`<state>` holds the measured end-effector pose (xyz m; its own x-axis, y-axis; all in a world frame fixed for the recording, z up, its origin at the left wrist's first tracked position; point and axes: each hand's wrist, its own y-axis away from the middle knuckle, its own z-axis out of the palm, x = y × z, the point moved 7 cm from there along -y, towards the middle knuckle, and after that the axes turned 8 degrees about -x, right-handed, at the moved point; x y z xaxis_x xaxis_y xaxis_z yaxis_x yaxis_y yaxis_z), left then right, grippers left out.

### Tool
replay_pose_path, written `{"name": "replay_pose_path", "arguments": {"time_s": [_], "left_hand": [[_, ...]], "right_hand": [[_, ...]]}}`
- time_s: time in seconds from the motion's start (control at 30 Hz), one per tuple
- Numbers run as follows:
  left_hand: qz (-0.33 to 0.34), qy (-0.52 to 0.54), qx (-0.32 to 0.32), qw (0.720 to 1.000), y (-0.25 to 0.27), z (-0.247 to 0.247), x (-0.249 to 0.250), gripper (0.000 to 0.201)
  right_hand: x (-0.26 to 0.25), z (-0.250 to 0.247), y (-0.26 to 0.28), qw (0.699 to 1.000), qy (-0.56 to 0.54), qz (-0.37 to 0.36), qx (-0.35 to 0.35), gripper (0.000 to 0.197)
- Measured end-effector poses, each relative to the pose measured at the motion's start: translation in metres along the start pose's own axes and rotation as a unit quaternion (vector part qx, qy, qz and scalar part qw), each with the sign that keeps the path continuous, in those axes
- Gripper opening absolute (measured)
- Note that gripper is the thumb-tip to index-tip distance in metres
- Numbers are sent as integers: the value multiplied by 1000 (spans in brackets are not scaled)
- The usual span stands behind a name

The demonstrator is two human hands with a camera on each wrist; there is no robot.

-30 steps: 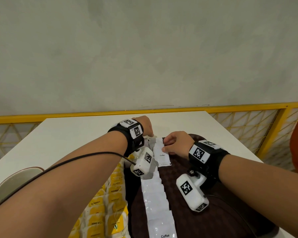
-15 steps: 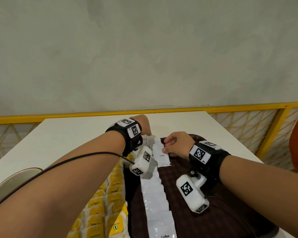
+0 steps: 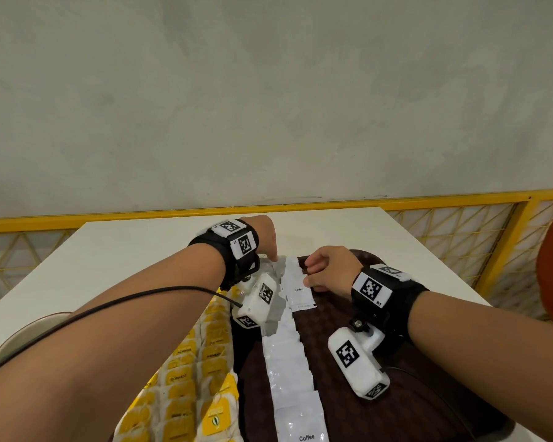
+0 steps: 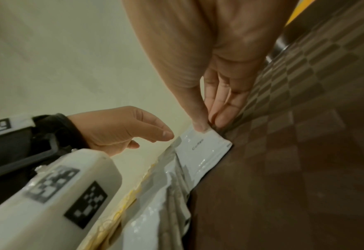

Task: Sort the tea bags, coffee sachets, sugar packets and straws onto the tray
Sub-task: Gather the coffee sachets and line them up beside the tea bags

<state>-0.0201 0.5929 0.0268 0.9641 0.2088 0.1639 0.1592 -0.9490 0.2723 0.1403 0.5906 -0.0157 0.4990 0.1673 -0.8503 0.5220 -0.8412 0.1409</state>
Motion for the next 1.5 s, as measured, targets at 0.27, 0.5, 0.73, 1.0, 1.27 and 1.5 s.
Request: {"name": "replay_pose_path", "arguments": {"time_s": [0.27,0.5,0.73,1.0,1.27,1.5], "left_hand": [[1,13,2,1000,3,0,-2,30],[-13,34,11,999,5,-2,-10,23],[35,156,29,987,40,-19,-5,27],[197,371,-82,904,181,-9,50,15],[332,87,-157,926,314,112,121,38],[379,-68,-136,913,354,164,145,52]], "right_hand": [[-1,0,3,1000,-1,6,-2,20],[4,3,-12,999,-24,21,29,18],[-2,1,-4,999,-8,44,3,40],[-39,-33,133,989,-16,45,-139,25],[6,-15,293,845,430,52,-312,78],[25,20,312,842,444,-17,-305,114]]}}
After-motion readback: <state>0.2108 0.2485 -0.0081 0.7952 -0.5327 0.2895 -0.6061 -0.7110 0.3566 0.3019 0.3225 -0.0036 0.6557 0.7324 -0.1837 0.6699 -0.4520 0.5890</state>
